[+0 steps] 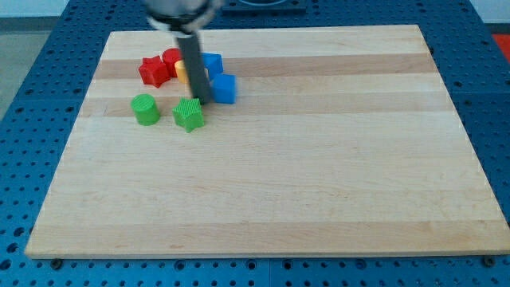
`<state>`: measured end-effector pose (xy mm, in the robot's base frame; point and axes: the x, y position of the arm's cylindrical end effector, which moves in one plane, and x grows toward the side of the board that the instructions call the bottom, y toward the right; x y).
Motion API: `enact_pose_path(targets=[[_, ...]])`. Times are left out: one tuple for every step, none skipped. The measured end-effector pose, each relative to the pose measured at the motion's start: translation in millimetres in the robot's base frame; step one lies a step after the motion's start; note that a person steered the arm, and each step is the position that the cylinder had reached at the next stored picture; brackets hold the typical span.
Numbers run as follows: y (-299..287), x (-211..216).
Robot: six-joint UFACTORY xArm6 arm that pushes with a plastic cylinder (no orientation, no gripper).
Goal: Place your arm to the left of the red star
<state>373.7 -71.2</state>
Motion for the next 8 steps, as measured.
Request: enact_pose_path(targets=[[55.5,1.0],[103.0,1.0],[107.0,9.3],[80.5,101.6],[0.9,180.4],[-73.2,215.2],[-145.4,205.9],[-186.3,130.8]])
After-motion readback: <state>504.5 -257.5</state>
